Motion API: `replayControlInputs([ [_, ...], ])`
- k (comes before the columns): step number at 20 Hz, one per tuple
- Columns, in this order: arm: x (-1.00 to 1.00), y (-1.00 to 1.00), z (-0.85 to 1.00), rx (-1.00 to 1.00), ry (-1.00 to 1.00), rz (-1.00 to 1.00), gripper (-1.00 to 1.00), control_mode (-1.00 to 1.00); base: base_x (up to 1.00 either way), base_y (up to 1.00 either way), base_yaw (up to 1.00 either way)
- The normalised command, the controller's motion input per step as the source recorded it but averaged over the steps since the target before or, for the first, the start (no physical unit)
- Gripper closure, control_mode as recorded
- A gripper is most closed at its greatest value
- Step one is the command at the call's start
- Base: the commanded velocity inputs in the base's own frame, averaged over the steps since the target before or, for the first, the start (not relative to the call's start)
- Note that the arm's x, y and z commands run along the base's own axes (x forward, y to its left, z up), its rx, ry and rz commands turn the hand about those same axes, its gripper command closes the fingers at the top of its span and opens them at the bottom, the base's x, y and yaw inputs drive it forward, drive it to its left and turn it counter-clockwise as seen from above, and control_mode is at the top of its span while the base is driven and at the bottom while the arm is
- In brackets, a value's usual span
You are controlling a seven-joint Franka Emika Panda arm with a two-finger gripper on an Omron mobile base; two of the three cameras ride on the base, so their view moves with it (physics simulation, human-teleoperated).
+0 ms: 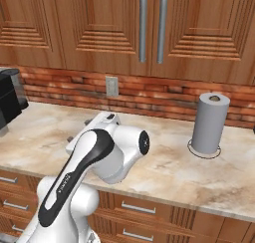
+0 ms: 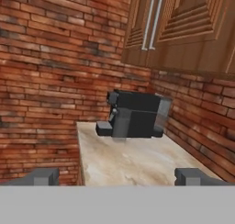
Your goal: Move the drinks to the dining counter.
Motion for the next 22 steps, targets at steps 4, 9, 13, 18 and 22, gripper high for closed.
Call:
replayControlInputs([
  [4, 0.37, -0.2, -0.21, 0.0, 0.02, 0.0, -1.0, -1.0, 0.0, 0.0, 0.0],
  [9, 0.35, -0.11, -0.18, 0.0, 0.02, 0.0, -1.0, -1.0, 0.0, 0.0, 0.0],
  [13, 0.35, -0.01, -0.18, 0.0, 0.02, 0.0, -1.0, -1.0, 0.0, 0.0, 0.0],
  [18, 0.29, 0.0, -0.18, 0.0, 0.01, 0.0, -1.0, -1.0, 0.0, 0.0, 0.0],
  [22, 0.2, 0.0, -0.23, 0.0, 0.01, 0.0, -1.0, -1.0, 0.0, 0.0, 0.0],
])
